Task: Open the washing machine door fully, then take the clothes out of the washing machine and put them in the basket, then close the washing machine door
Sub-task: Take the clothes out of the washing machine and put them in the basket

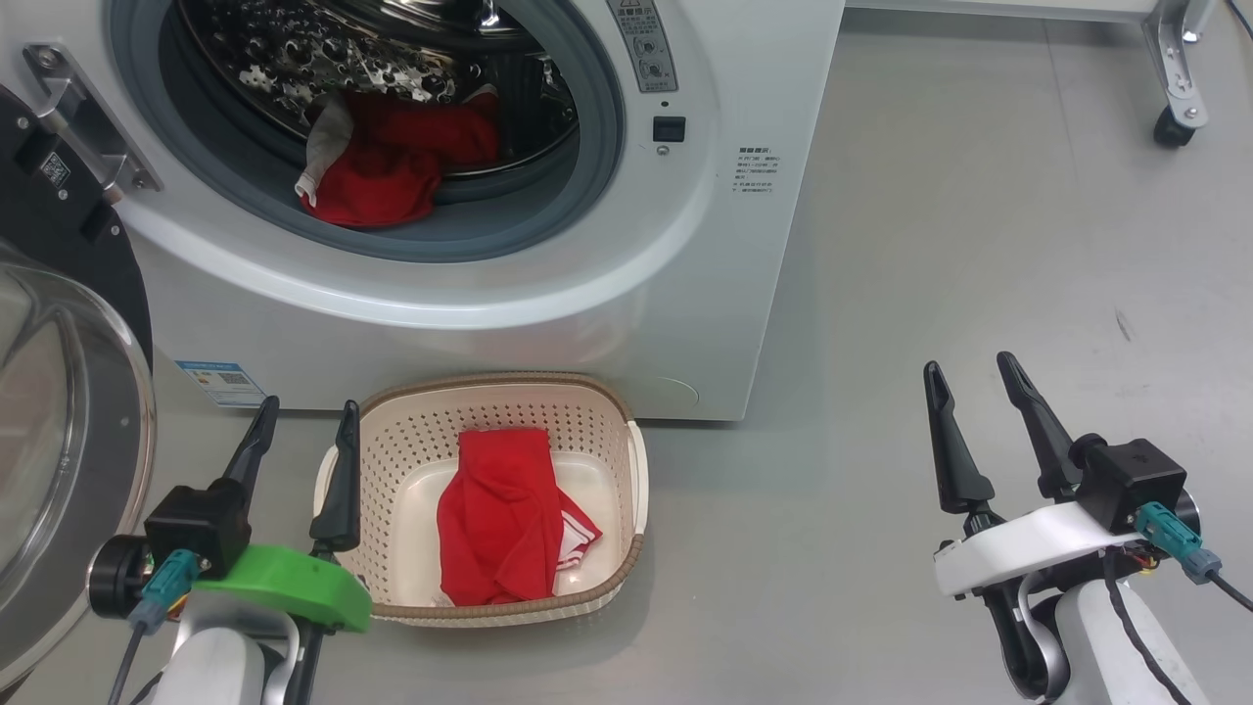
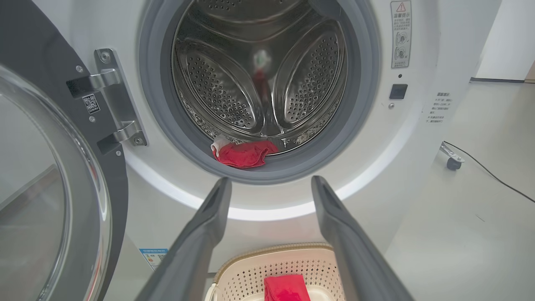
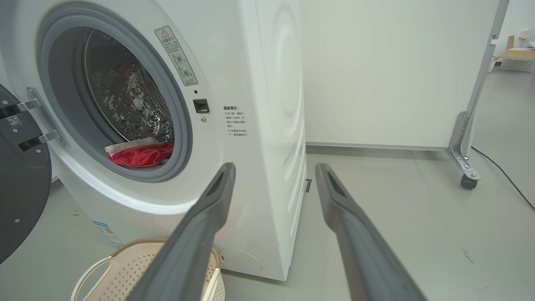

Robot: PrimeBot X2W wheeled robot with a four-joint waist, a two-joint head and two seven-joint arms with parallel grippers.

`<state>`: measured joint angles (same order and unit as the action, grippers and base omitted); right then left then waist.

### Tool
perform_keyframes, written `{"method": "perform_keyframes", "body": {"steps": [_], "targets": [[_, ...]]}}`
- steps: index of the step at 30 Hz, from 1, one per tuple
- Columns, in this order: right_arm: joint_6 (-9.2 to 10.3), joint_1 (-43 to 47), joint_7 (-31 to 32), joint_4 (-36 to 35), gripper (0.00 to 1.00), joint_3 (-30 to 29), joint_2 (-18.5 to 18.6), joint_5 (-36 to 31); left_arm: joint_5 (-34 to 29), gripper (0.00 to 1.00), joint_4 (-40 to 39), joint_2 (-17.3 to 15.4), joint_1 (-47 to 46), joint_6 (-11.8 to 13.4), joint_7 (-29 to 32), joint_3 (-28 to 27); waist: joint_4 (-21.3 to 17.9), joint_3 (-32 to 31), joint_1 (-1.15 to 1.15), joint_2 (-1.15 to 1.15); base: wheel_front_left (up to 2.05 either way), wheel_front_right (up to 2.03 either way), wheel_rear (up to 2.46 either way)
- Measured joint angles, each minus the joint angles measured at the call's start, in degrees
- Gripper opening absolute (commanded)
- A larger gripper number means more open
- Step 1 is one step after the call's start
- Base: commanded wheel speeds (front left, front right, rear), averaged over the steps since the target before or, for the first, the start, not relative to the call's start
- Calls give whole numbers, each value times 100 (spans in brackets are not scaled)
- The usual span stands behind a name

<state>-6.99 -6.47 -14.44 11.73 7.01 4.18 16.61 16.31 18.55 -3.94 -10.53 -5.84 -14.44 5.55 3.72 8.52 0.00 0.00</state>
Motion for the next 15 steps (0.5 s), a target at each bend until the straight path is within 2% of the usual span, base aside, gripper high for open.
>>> {"method": "perform_keyframes", "body": {"steps": [15], "targets": [[0,1,0,-19,100,47,8,0,-26,100,-107,2,83,2,0,33,-15,63,0,0,0,0,0]]}}
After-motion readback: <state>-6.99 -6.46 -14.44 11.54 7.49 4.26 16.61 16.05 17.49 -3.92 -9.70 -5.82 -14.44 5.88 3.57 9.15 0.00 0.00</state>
